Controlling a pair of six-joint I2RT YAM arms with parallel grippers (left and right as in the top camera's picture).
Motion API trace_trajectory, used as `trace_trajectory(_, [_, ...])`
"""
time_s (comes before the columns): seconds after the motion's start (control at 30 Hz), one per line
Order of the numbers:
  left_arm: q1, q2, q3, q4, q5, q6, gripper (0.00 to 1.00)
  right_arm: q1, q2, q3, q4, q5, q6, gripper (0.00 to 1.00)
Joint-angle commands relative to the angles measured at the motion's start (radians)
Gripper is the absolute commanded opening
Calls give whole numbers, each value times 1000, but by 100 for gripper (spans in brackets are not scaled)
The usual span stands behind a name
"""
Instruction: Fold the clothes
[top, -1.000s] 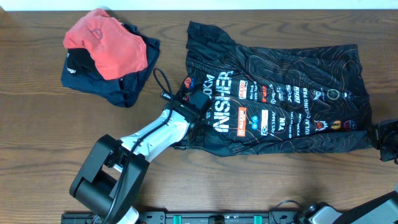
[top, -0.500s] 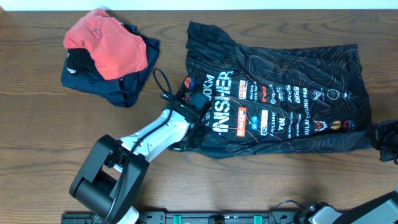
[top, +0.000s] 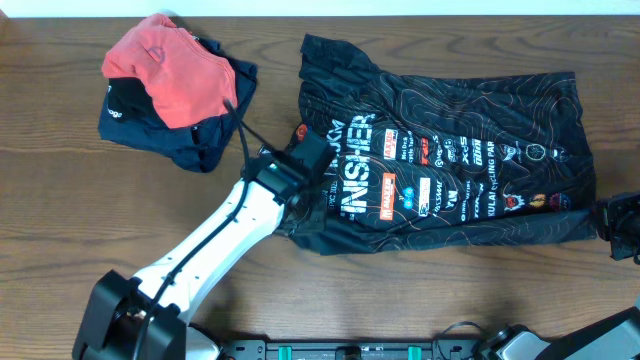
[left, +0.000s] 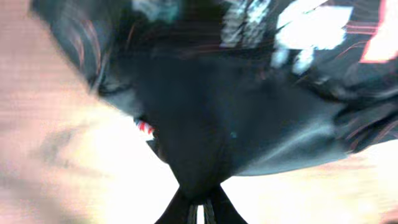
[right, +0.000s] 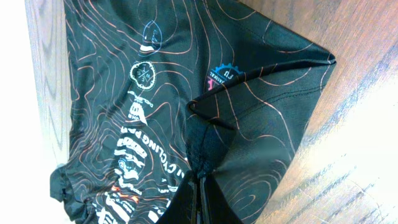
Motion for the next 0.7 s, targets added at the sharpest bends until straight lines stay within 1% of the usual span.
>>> trace_trajectory(0.0, [0,5,14,66,-54,46,6,8,-3,10,2,-11,-8,1])
trace_trajectory(0.13, [0,19,13,159,-140,93,6,8,-3,10,2,-11,-8,1])
trace_trajectory(0.17, [1,21,13,175,-141,107,10,8,-3,10,2,-11,-8,1])
trace_trajectory(0.23, [1,23,13,193,-140,123,33,8,-3,10,2,-11,-8,1])
trace_trajectory(0.27, [1,23,13,193,-140,122,50,8,-3,10,2,-11,-8,1])
trace_trajectory(0.3, [1,23,13,186,-139,122,61,8,-3,10,2,-11,-8,2])
trace_trajectory(0.37, [0,23,13,153,-139,122,65,8,-3,10,2,-11,-8,2])
trace_trajectory(0.53, [0,23,11,19,-137,118,65,8,-3,10,3,-11,-8,1])
trace_trajectory(0.6, [0,23,-8,0,-137,118,65,8,-3,10,3,-11,-8,2])
trace_trajectory(0.67, [0,23,-43,16,-137,120,63,8,-3,10,3,-11,-8,2])
